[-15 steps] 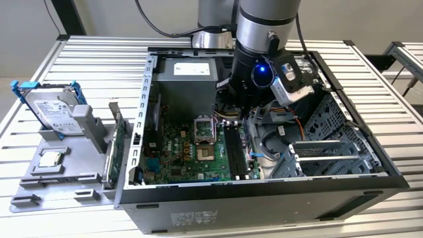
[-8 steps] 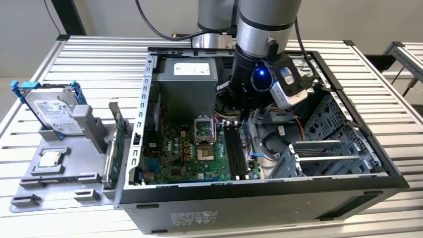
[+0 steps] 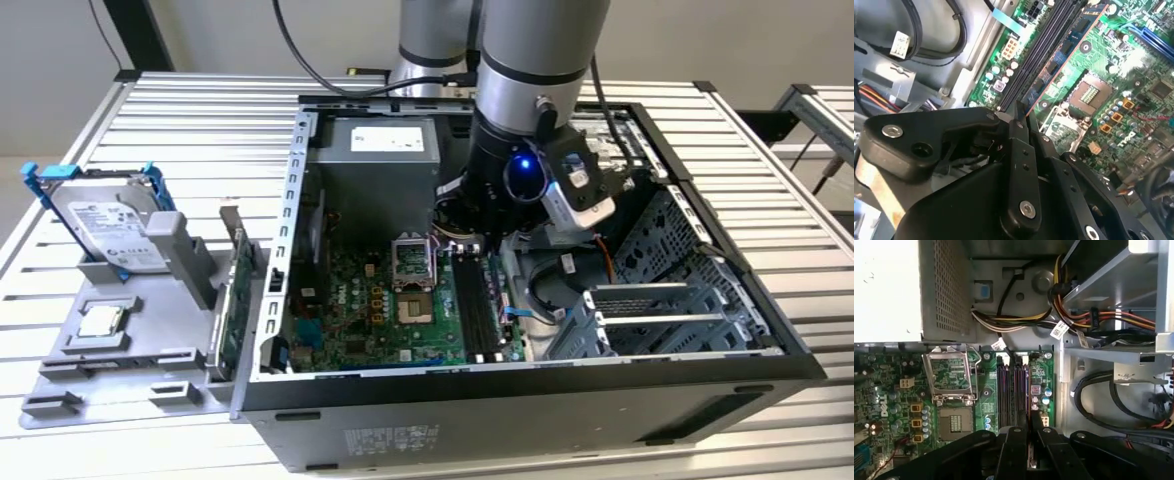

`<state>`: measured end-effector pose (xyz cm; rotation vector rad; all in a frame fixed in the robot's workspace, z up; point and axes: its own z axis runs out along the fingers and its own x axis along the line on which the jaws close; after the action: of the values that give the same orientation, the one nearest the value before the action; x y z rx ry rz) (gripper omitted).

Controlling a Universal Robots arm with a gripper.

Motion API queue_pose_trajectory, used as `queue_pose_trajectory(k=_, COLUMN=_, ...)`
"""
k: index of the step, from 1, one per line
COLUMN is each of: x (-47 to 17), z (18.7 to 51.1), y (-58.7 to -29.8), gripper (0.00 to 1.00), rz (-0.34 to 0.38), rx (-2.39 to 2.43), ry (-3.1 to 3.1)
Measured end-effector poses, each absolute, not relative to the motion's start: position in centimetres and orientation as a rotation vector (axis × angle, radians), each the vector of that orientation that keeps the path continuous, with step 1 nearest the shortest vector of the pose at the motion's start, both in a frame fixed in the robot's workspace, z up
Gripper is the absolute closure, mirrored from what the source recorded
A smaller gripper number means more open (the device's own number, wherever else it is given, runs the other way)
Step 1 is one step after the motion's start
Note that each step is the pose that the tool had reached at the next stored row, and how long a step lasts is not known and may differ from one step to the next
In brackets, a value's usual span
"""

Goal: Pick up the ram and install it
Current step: 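Insert the ram into the slot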

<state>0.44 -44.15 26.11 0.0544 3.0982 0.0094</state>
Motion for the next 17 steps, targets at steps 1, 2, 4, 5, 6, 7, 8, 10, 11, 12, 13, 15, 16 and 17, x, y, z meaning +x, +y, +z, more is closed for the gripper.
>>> queue_pose_trajectory(k=1, x=0.4, z=25.9, y=-44.2, gripper=1.0, rz=0.01, rx=0.054, ry=3.098)
queue_pose_trajectory(k=2, x=0.4, z=25.7, y=-44.3, gripper=1.0, rz=0.01, rx=0.054, ry=3.098)
queue_pose_trajectory(k=4, x=0.5, z=25.4, y=-44.4, gripper=1.0, rz=0.01, rx=0.055, ry=3.098)
queue_pose_trajectory(k=5, x=0.5, z=25.2, y=-44.4, gripper=1.0, rz=0.01, rx=0.055, ry=3.098)
queue_pose_trajectory(k=6, x=0.5, z=25.0, y=-44.4, gripper=1.0, rz=0.009, rx=0.055, ry=3.098)
queue_pose_trajectory(k=7, x=0.5, z=24.8, y=-44.4, gripper=1.0, rz=0.01, rx=0.054, ry=3.098)
queue_pose_trajectory(k=8, x=0.5, z=24.7, y=-44.4, gripper=1.0, rz=0.009, rx=0.054, ry=3.098)
queue_pose_trajectory(k=10, x=0.6, z=24.3, y=-44.4, gripper=1.0, rz=0.01, rx=0.054, ry=3.098)
queue_pose_trajectory(k=11, x=0.6, z=24.1, y=-44.4, gripper=1.0, rz=0.01, rx=0.055, ry=3.098)
queue_pose_trajectory(k=12, x=0.7, z=23.9, y=-44.4, gripper=1.0, rz=0.01, rx=0.054, ry=3.098)
queue_pose_trajectory(k=13, x=0.8, z=23.7, y=-44.4, gripper=1.0, rz=0.01, rx=0.054, ry=3.098)
queue_pose_trajectory(k=15, x=0.9, z=23.4, y=-44.4, gripper=1.0, rz=0.01, rx=0.054, ry=3.098)
queue_pose_trajectory(k=16, x=0.9, z=23.2, y=-44.4, gripper=1.0, rz=0.01, rx=0.055, ry=3.098)
queue_pose_trajectory(k=17, x=1.0, z=23.0, y=-44.4, gripper=1.0, rz=0.009, rx=0.054, ry=3.098)
